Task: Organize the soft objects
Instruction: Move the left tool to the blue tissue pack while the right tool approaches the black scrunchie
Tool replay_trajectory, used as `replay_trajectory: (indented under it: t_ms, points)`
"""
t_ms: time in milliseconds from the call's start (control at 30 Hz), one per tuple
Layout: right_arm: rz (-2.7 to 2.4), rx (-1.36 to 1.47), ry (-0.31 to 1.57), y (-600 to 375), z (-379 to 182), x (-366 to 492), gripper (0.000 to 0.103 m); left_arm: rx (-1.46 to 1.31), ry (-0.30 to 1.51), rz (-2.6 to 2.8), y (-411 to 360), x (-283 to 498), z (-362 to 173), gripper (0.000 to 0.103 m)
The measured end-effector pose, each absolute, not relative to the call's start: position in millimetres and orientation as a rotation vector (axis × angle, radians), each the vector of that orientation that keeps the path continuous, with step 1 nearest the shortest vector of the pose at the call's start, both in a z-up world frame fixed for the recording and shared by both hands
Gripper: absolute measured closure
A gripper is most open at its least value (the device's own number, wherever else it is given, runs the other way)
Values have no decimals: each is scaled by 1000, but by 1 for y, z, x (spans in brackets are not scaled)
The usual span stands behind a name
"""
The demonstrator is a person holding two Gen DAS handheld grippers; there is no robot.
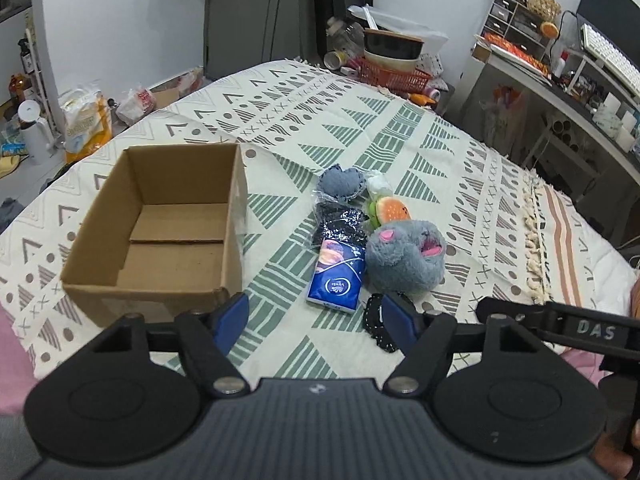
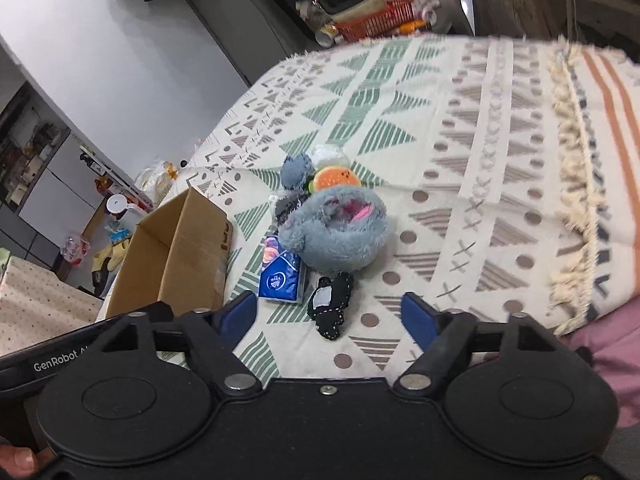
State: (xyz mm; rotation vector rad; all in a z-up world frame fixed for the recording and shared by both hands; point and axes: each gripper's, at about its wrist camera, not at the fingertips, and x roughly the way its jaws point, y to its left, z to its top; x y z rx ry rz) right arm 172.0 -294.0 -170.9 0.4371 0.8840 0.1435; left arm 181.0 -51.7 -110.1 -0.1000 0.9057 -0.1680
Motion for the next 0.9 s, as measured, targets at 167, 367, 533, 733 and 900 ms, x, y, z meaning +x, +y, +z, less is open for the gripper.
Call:
replay_trajectory:
  t_ms: [167, 367, 533, 733, 900]
  points:
    - [128, 473, 907, -293, -188, 187, 33, -109, 944, -177, -55, 199, -127, 35]
    - [74, 573, 967, -307, -211, 202, 33, -123, 993, -187, -60, 220, -148, 42]
    - [124, 619, 1005, -305, -225, 214, 42, -122, 1028, -202, -69, 235, -164, 42]
    - [129, 619, 1037, -300, -236, 224, 53, -116, 1072, -216, -76, 253, -189, 43]
    - [104, 667, 1062, -303, -245, 231, 54, -110, 1106, -233, -83, 265, -206, 43]
